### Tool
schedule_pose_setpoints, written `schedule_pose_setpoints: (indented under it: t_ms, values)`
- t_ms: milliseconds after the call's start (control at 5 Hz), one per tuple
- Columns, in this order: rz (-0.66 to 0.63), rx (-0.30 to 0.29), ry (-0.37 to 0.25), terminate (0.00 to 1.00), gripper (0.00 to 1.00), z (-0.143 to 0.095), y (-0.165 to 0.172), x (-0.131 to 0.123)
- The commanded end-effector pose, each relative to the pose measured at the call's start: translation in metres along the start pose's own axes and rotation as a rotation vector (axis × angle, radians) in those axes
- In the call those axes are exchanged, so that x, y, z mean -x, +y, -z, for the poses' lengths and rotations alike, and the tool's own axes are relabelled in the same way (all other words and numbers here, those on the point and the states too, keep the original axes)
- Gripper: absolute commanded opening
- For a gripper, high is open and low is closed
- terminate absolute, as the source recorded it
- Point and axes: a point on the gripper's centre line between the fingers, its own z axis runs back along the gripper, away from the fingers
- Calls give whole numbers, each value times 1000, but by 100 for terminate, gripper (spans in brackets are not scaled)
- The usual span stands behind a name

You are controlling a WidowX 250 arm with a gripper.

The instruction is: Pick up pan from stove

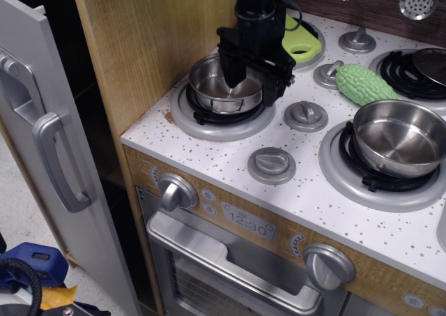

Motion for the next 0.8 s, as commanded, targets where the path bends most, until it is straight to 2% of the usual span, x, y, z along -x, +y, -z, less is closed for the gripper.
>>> schedule_pose_setpoints:
  t_ms: [0,200,400,600]
  values:
    - [-3,-13,-47,0,100,0,5,-5]
    - [-15,-23,-69,0,100,10,6,-3]
    - [-7,-42,-57,0,0,9,7,-3]
    - [0,-59,-55,0,0,6,6,-3]
